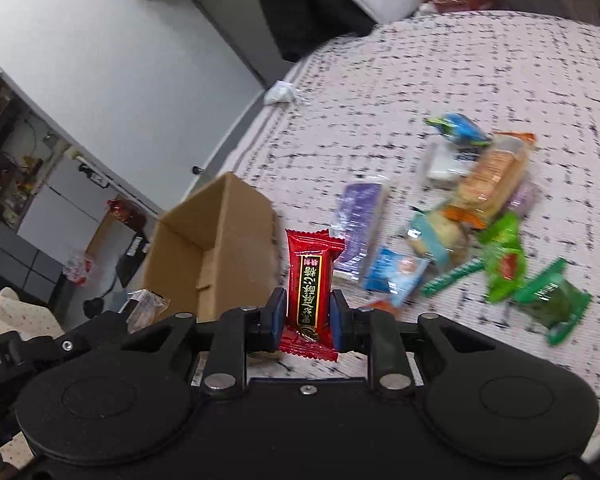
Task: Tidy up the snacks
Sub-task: 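Carry the red candy bar and clear packet over the cardboard box with both tools, then open both tools to drop the snacks into the box, then grasp the orange packet with the left tool while the right tool grasps the green packet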
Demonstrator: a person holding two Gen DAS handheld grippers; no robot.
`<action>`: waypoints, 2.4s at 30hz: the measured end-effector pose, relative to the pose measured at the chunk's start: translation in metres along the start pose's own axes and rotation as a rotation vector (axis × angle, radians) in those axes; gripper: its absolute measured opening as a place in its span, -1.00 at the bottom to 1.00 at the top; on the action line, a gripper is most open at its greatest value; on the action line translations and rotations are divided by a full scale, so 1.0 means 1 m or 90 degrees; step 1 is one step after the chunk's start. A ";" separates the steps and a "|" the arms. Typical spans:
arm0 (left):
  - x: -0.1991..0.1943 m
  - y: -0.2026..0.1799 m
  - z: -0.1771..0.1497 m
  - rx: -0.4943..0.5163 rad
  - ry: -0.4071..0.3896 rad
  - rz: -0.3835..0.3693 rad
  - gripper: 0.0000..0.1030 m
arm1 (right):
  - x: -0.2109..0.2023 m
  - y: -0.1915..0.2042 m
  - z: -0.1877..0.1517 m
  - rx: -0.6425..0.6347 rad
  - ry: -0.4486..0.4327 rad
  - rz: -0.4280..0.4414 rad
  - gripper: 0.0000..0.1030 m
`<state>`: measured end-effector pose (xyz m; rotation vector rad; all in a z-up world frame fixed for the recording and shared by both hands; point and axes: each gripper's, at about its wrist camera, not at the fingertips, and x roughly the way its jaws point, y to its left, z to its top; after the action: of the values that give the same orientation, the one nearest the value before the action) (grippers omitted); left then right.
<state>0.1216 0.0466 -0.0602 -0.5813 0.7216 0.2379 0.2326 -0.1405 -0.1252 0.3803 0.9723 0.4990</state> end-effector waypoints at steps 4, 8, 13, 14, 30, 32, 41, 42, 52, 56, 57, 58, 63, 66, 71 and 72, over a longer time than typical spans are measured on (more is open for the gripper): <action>-0.001 0.014 0.013 -0.008 -0.010 -0.003 -0.75 | 0.005 0.015 0.001 -0.020 -0.011 0.034 -0.56; 0.001 0.029 0.025 -0.025 -0.018 -0.005 -0.75 | 0.015 0.027 0.001 -0.030 -0.015 0.052 -0.56; 0.009 0.047 0.036 -0.047 -0.022 0.001 -0.75 | 0.029 0.040 0.000 -0.036 -0.014 0.066 -0.56; 0.011 0.051 0.037 -0.052 -0.025 0.002 -0.75 | 0.031 0.043 0.000 -0.038 -0.014 0.069 -0.56; 0.057 0.097 0.046 -0.097 0.022 0.058 -0.72 | 0.068 0.073 -0.001 -0.059 0.010 0.109 -0.57; 0.058 0.100 0.047 -0.103 0.019 0.071 -0.66 | 0.070 0.075 0.000 -0.062 0.014 0.116 -0.57; 0.051 0.108 0.046 -0.134 0.027 0.081 -0.27 | 0.075 0.081 -0.005 -0.073 0.031 0.118 -0.41; 0.049 0.109 0.047 -0.138 0.028 0.083 -0.11 | 0.071 0.081 -0.005 -0.075 0.027 0.115 -0.36; 0.029 0.102 0.041 -0.141 0.035 0.102 0.64 | 0.039 0.071 -0.005 -0.075 0.016 0.032 0.23; 0.021 0.091 0.037 -0.114 0.028 0.118 0.96 | 0.023 0.062 -0.006 -0.077 0.014 -0.026 0.59; 0.020 0.089 0.036 -0.113 0.028 0.112 1.00 | 0.020 0.060 -0.007 -0.078 0.013 -0.033 0.61; 0.018 0.087 0.035 -0.110 0.029 0.108 1.00 | 0.015 0.057 -0.007 -0.077 0.012 -0.038 0.64; 0.014 0.074 0.027 -0.094 0.038 0.094 1.00 | -0.009 0.043 -0.005 -0.077 -0.001 -0.082 0.83; 0.013 0.063 0.021 -0.079 0.040 0.091 1.00 | -0.024 0.031 -0.002 -0.062 -0.010 -0.094 0.86; 0.011 0.041 0.015 -0.042 0.047 0.068 1.00 | -0.044 0.012 0.003 -0.052 -0.019 -0.135 0.86; 0.009 0.037 0.013 -0.036 0.045 0.061 1.00 | -0.048 0.008 0.004 -0.050 -0.022 -0.139 0.86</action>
<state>0.1211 0.0847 -0.0740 -0.6114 0.8146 0.3290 0.2116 -0.1613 -0.0866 0.2084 0.9444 0.3307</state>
